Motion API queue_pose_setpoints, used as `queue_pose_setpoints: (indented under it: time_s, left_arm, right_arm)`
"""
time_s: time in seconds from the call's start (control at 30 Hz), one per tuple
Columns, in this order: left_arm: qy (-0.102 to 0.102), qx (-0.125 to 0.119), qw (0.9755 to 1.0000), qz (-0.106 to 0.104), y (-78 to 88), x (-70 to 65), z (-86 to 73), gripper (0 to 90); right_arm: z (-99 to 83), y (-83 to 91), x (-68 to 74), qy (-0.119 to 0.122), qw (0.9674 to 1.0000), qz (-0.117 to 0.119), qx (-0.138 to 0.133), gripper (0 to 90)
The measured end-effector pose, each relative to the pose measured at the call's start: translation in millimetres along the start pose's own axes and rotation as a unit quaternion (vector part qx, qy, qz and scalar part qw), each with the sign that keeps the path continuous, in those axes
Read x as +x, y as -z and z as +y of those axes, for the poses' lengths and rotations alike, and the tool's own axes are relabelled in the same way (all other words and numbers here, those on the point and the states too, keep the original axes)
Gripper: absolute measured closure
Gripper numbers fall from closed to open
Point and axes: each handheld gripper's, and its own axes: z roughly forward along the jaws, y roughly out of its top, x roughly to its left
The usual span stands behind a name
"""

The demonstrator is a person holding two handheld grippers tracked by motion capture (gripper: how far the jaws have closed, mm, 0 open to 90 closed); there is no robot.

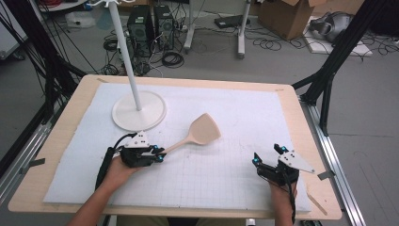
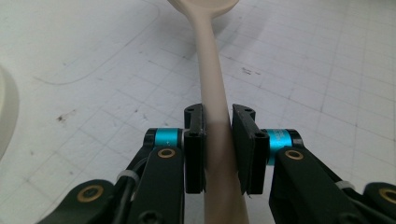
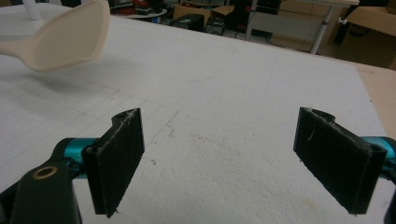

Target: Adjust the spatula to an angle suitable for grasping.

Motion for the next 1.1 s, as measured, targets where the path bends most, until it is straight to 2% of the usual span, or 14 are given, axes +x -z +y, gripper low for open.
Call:
queue_pose_setpoints:
  time_s: [0.07,0.2,0.23,0.43,0.6,0.73,0.8,1.03,1.1]
  left_arm:
    - [-0.008,0.006,0.9999,-0.007,-0.6,0.7,3.1,75.1]
    - [-0.008,0.005,0.9997,-0.022,-2.2,2.8,5.3,75.3]
    - [-0.017,0.009,0.9995,-0.026,-2.8,2.5,6.6,75.3]
    - [-0.035,0.012,0.9986,-0.038,-8.1,1.8,11.5,75.4]
    - [-0.052,0.031,0.9967,-0.055,-14.3,4.0,14.2,75.5]
    - [-0.047,0.027,0.9958,-0.074,-18.2,4.1,13.4,75.5]
    - [-0.051,0.027,0.9950,-0.082,-19.2,3.7,13.4,75.6]
    - [-0.054,0.027,0.9944,-0.087,-17.4,-0.1,15.5,75.5]
    - [-0.062,0.028,0.9936,-0.090,-14.5,-2.8,20.1,75.5]
  right_arm:
    - [-0.1,0.0,-0.3,0.000,1.0000,-0.001,-0.002,14.8]
    - [-0.1,0.0,-0.3,0.000,1.0000,-0.001,-0.002,14.8]
    - [0.0,0.0,-0.4,0.000,1.0000,0.000,-0.002,14.7]
    - [-0.1,-0.1,-0.6,-0.003,1.0000,-0.001,-0.002,14.7]
    - [-0.2,0.3,-0.6,-0.005,1.0000,-0.004,-0.003,14.8]
    - [-0.1,0.1,-1.2,-0.002,1.0000,-0.004,-0.004,14.8]
    - [-0.2,0.3,-0.9,-0.004,1.0000,-0.004,-0.001,14.8]
    - [-0.2,0.0,-0.8,-0.004,1.0000,-0.003,-0.001,14.8]
    - [-0.1,0.0,-0.7,-0.006,1.0000,-0.004,-0.001,14.8]
